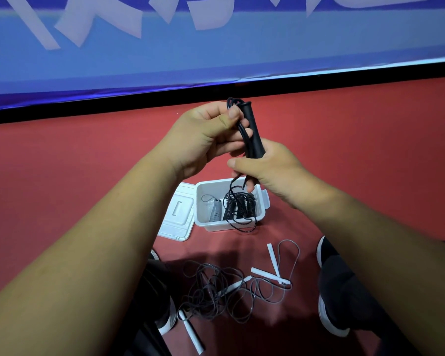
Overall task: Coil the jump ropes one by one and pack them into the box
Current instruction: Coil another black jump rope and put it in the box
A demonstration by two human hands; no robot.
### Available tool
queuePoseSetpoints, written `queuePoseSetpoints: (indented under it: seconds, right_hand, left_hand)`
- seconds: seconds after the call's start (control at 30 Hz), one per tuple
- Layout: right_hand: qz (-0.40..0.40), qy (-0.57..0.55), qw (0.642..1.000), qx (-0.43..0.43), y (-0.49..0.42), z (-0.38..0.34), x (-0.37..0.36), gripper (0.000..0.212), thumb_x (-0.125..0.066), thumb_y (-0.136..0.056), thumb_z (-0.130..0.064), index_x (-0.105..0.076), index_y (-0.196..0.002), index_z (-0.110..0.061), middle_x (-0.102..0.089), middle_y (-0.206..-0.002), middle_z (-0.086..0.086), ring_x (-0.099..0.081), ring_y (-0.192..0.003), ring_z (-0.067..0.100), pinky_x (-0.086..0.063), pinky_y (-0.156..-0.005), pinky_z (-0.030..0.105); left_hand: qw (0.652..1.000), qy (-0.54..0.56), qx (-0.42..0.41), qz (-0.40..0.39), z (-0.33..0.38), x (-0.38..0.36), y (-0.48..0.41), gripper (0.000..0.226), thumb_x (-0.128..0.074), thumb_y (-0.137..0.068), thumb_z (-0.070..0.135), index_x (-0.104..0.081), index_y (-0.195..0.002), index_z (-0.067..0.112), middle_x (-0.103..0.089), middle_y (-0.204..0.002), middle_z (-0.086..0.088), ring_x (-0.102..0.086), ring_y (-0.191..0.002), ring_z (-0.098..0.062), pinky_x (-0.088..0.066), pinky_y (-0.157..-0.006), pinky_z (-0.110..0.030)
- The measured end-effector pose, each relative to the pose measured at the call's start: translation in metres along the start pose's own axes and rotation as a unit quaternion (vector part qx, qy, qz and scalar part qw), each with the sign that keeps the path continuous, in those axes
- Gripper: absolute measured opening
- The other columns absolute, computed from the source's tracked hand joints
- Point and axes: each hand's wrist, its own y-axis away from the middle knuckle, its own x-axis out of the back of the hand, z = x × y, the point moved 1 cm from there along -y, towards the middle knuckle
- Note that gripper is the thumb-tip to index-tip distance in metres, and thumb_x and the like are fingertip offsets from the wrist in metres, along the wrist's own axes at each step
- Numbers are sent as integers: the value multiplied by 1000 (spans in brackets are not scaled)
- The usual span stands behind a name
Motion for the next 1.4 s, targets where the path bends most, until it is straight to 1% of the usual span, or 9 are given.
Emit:
queuePoseSetpoints:
  seconds: [0.2,0.6,0.8,0.87,0.97,1.03,1.1,1.3,1.4]
  right_hand:
    - [-17,-40,999,-28,2,-3,1,10,-70,-101,-9,-65,-110,-9,-69,-85,10,-80,-83,26,-54,-47,29]
    - [-34,-51,995,-77,3,-8,3,24,-72,-100,-8,-63,-120,-1,-70,-87,14,-72,-70,20,-59,-47,32]
    - [-9,-102,992,-70,4,-20,9,17,-70,-102,-13,-66,-115,-2,-67,-84,13,-78,-77,28,-63,-56,37]
    - [1,-145,987,-69,4,-26,14,28,-70,-102,-15,-64,-123,3,-68,-83,13,-78,-78,28,-63,-55,36]
    - [-2,-214,975,-60,6,-36,21,31,-67,-104,-15,-64,-128,4,-69,-79,8,-77,-75,23,-62,-54,31]
    - [-11,-249,967,-51,8,-44,28,30,-64,-105,-17,-66,-128,1,-71,-81,7,-78,-78,22,-62,-55,28]
    - [-21,-263,964,-44,10,-51,35,30,-63,-106,-19,-66,-130,-2,-74,-88,10,-79,-87,25,-62,-57,27]
    - [-19,-240,970,-29,11,-54,48,32,-61,-107,-19,-63,-135,-3,-77,-114,24,-78,-106,36,-65,-69,30]
    - [-17,-218,975,-32,8,-47,52,31,-62,-107,-16,-62,-136,-3,-77,-115,25,-76,-110,38,-65,-81,37]
  left_hand:
    - [1000,-11,-4,-4,0,4,-2,13,-63,-101,25,-67,-95,13,-73,-94,-5,-73,-92,-20,-60,-92,-35]
    - [999,-39,-6,37,1,9,-4,13,-67,-101,26,-72,-96,15,-73,-92,-2,-66,-75,-13,-59,-73,-25]
    - [993,4,30,111,1,16,-11,38,-56,-104,50,-69,-107,14,-71,-90,-3,-70,-80,-15,-61,-76,-30]
    - [988,-31,51,139,-7,19,-15,29,-52,-109,35,-66,-108,10,-69,-92,-7,-71,-76,-17,-62,-75,-32]
    - [985,-140,102,10,-27,24,-14,36,-50,-96,-6,-64,-125,9,-73,-118,-8,-73,-100,-18,-54,-94,-39]
    - [959,-204,110,-165,-35,18,-6,57,-50,-92,-12,-59,-142,13,-67,-140,-1,-60,-132,-15,-41,-114,-39]
    - [929,-252,99,-253,-39,9,0,51,-53,-100,-6,-56,-147,13,-62,-147,-1,-52,-142,-14,-35,-123,-38]
    - [914,-346,103,-187,-36,8,0,23,-62,-106,27,-75,-122,17,-78,-114,-5,-70,-111,-10,-48,-110,-30]
    - [905,-396,90,-127,-35,17,-7,16,-66,-102,21,-76,-113,15,-79,-102,4,-71,-104,-9,-49,-107,-33]
